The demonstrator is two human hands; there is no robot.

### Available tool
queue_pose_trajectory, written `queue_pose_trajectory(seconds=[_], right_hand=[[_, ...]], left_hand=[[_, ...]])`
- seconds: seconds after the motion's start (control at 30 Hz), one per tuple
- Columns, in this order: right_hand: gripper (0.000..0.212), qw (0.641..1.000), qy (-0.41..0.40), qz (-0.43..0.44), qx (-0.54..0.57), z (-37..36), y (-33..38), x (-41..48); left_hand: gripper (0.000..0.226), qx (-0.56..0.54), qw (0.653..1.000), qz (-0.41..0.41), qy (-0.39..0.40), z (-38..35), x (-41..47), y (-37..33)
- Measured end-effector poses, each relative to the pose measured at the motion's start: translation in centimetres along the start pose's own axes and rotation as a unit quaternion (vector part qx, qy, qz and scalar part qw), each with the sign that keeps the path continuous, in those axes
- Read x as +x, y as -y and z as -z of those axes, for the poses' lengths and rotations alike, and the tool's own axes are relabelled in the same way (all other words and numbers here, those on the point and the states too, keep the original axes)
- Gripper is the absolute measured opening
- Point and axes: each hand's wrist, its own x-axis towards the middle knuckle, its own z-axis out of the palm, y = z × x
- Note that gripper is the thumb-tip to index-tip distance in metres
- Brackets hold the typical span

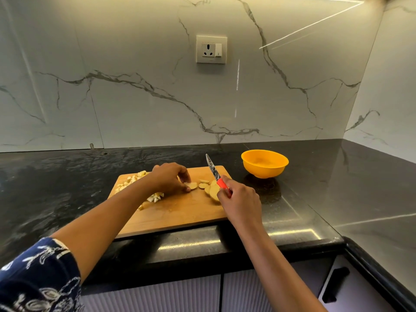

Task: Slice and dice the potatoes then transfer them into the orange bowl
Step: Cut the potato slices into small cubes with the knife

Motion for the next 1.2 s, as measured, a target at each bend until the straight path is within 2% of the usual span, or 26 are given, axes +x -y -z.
queue_pose_trajectory(seconds=[0.17, 0.37, 0.47, 0.57, 0.7, 0.8, 0.9, 1.03, 1.2], right_hand=[[0.046, 1.000, 0.003, 0.006, -0.001, -0.2, 0.3, -0.1], [0.045, 1.000, 0.001, 0.020, 0.003, -0.2, 0.2, -0.4], [0.045, 0.999, 0.005, 0.034, -0.006, -0.3, 0.4, -0.5], [0.045, 0.999, 0.007, 0.044, -0.012, -0.2, 0.5, -0.6], [0.046, 0.999, 0.005, 0.049, -0.014, -0.4, 0.5, -0.6], [0.046, 0.998, 0.006, 0.055, -0.013, -0.6, 0.5, -0.6], [0.046, 0.998, 0.006, 0.058, -0.015, -0.6, 0.4, -0.7], [0.045, 0.998, 0.004, 0.062, -0.016, -0.7, 0.3, -0.7], [0.046, 0.998, 0.005, 0.063, -0.013, -0.7, 0.2, -0.6]], left_hand=[[0.023, -0.046, 0.999, -0.008, -0.015, 0.3, -1.4, 0.2], [0.022, -0.110, 0.988, -0.066, -0.089, -0.1, -4.3, 0.9], [0.019, -0.050, 0.977, -0.143, -0.152, -0.9, -6.0, 1.7], [0.019, 0.034, 0.966, -0.185, -0.175, -1.3, -7.0, 2.6], [0.024, 0.008, 0.974, -0.186, -0.129, -0.8, -7.8, 3.2], [0.028, 0.012, 0.986, -0.129, -0.104, -0.6, -8.0, 3.0], [0.070, 0.050, 0.991, -0.097, -0.081, -0.5, -8.0, 2.0], [0.041, 0.075, 0.989, -0.087, -0.092, -0.6, -6.9, 1.1], [0.036, 0.094, 0.987, -0.104, -0.083, 0.0, -6.2, 1.0]])
